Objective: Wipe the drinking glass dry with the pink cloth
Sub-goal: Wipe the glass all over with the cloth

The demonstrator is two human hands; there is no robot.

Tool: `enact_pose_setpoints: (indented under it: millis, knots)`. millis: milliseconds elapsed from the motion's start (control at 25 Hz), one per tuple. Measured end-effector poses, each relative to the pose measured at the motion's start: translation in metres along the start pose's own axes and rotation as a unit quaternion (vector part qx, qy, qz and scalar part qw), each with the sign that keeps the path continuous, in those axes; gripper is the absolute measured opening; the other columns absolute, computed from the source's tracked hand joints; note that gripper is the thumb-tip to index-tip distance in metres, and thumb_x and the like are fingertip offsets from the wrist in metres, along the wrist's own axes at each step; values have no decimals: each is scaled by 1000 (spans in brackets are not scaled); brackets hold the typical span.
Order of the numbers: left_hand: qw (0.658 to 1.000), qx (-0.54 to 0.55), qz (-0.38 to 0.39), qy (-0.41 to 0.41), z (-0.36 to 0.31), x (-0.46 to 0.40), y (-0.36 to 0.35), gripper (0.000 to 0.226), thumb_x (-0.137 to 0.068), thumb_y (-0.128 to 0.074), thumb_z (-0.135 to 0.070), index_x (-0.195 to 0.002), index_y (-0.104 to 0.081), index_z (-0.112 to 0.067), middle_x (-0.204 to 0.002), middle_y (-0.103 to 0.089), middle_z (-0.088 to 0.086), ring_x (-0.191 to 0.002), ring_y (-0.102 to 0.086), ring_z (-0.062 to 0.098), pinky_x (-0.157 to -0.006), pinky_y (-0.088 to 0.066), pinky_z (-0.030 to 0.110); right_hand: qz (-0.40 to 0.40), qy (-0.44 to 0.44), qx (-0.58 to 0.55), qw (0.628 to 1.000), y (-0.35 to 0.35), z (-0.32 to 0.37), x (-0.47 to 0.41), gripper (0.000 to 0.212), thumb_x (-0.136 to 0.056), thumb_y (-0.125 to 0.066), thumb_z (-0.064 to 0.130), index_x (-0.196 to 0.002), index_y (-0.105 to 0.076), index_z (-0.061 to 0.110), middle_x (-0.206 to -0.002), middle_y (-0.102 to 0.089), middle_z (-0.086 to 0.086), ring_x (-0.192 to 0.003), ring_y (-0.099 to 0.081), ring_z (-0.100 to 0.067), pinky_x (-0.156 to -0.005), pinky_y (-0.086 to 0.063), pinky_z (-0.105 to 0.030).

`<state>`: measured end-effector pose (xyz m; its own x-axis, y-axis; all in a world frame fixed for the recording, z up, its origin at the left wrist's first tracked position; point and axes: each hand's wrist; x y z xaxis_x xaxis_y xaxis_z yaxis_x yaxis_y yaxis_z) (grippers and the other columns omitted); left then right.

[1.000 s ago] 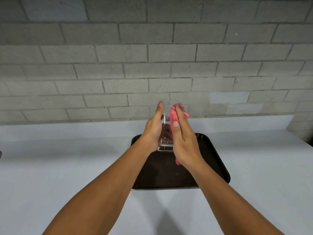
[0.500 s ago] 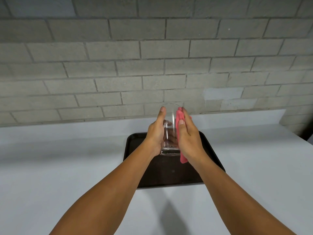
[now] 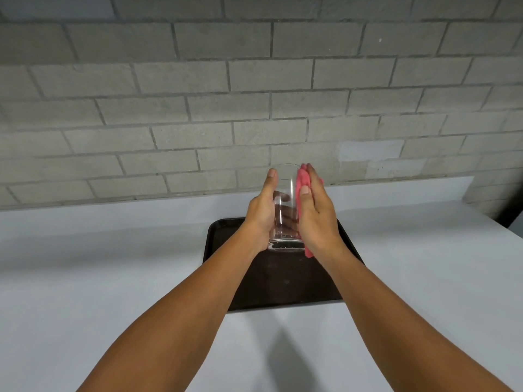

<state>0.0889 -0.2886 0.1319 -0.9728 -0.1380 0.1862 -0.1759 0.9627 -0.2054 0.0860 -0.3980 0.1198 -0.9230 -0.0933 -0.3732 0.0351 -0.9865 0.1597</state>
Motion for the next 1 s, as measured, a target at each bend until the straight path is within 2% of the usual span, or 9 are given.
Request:
enact_pose_setpoints:
  millis: [120,240,320,400,520,600,760,880,1000]
  knots:
    - [1000,-14,-11,-5,-2,-3,4,83,-85,-46,-79,-123,-68,-8,-113,-76,24,-102,-75,38,-93,-58,54,29,20,7,999,-5,-6,18,44,-104,-29,46,-146,-20,55,-152,-21,30,-123,-17,30,-93,-25,3]
    - [1000,-16,0,-2,8,3,4,85,-86,-45,-78,-114,-70,-1,-115,-70,35,-108,-68,51,-93,-54,65,7,-16,-33,999,5,-9,13,45,-106,-28,36,-150,-24,45,-157,-26,18,-139,-25,5,-113,-28,-25]
    - [1000,-3,24,-12,11,6,4,92,-85,-44,-79,-119,-69,2,-120,-64,41,-109,-64,57,-97,-49,70,-8,-14,-37,999,7,-8,12,45,-106,-28,35,-150,-25,42,-156,-28,17,-141,-27,-1,-114,-29,-30]
    - [998,1,56,-27,10,6,6,90,-79,-45,-80,-119,-71,-5,-113,-70,36,-103,-70,49,-91,-55,65,-23,6,-39,999,3,-8,18,45,-105,-30,35,-150,-26,42,-154,-30,23,-138,-28,6,-110,-30,-20]
    - [997,-32,46,-44,12,4,7,69,-83,-46,-77,-106,-72,-17,-73,-76,6,-69,-76,22,-62,-64,40,-41,19,-40,998,-1,-12,25,46,-105,-33,35,-150,-26,40,-137,-30,45,-124,-26,28,-94,-27,2]
    - [996,-65,3,-62,14,4,6,64,-89,-46,-73,-107,-68,-16,-64,-70,4,-60,-71,22,-56,-64,38,-45,14,-43,998,0,-12,25,46,-105,-34,34,-151,-26,39,-133,-29,47,-119,-26,33,-90,-26,5]
    - [994,-80,-15,-73,16,3,9,61,-96,-36,-68,-115,-65,-18,-61,-73,-1,-59,-74,17,-56,-61,34,-41,17,-42,998,-5,-11,27,47,-105,-34,32,-152,-25,36,-144,-29,30,-118,-23,35,-90,-24,6]
    - [994,-79,-4,-82,18,5,10,61,-98,-31,-66,-120,-60,-17,-63,-73,-3,-58,-73,13,-53,-59,30,-29,24,-46,998,-7,-10,26,48,-105,-34,32,-152,-24,37,-142,-28,34,-117,-21,36,-90,-24,6]
    - [992,-89,-4,-85,18,5,10,63,-97,-31,-69,-118,-63,-19,-79,-75,2,-75,-75,19,-73,-63,44,-28,32,-42,998,-9,-11,29,48,-105,-34,31,-152,-25,37,-141,-29,36,-119,-20,35,-90,-24,6]
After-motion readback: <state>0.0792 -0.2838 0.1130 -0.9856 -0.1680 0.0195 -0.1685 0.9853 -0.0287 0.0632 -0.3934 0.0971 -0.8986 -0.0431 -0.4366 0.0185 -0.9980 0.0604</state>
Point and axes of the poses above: each hand's wrist, its own x-axis away from the middle knuckle, its own y-axis out of the back of the hand, z = x × y
